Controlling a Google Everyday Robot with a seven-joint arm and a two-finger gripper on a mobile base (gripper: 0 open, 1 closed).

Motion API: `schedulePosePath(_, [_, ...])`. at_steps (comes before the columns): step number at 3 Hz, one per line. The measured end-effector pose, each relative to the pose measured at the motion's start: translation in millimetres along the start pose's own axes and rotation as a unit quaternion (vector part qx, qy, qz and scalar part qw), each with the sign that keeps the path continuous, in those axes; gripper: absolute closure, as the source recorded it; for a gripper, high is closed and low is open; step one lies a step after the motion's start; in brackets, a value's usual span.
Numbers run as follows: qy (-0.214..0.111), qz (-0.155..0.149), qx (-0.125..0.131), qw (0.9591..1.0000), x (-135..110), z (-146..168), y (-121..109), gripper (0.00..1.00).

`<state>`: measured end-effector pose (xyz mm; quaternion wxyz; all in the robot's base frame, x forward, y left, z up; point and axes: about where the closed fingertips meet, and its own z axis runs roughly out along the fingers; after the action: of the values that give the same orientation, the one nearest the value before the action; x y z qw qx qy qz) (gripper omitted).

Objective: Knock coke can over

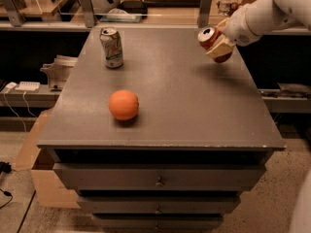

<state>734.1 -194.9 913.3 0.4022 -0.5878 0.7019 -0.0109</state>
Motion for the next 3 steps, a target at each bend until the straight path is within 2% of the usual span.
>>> schedulePosePath(1, [0.103,-0.114,-0.089,0.9841,5.2,19.3,30.8,1.0])
schedulePosePath(2, [0.166,-0.174,-0.128,0.9621,9.8,26.7,44.5,1.0])
schedulePosePath(3, [0.203,-0.212,-0.164,0.9417,13.1,31.8,55.7,1.0])
